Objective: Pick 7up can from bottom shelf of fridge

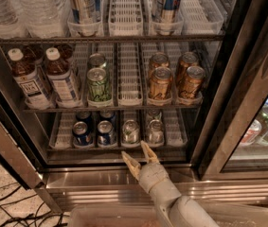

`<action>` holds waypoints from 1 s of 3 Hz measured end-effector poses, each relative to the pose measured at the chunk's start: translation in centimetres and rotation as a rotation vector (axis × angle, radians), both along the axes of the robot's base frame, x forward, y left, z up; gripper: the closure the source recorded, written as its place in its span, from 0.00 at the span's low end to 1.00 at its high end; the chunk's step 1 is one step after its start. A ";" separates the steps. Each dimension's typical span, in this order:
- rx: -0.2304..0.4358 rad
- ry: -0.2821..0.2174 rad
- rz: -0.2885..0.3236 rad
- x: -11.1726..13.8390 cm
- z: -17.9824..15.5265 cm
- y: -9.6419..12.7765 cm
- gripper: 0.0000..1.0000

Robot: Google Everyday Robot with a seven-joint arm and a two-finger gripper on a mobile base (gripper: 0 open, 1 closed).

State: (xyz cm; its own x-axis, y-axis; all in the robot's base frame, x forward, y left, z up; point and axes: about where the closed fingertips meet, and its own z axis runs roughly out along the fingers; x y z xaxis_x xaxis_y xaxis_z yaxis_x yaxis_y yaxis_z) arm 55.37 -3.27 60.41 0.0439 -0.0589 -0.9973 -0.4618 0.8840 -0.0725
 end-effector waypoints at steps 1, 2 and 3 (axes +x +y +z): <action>0.004 0.017 0.012 1.5 0.0 0.3 0.36; 0.016 0.028 0.026 2.9 -0.1 0.8 0.36; 0.026 0.034 0.028 4.3 -0.3 1.2 0.37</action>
Offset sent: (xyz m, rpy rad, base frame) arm 0.0463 0.0142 -0.0038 0.0297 0.0424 0.0414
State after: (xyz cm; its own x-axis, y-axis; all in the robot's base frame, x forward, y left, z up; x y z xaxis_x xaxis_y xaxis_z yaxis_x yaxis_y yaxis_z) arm 59.66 -2.11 60.09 0.0108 -0.0319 -0.9994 -0.4885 0.8719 -0.0331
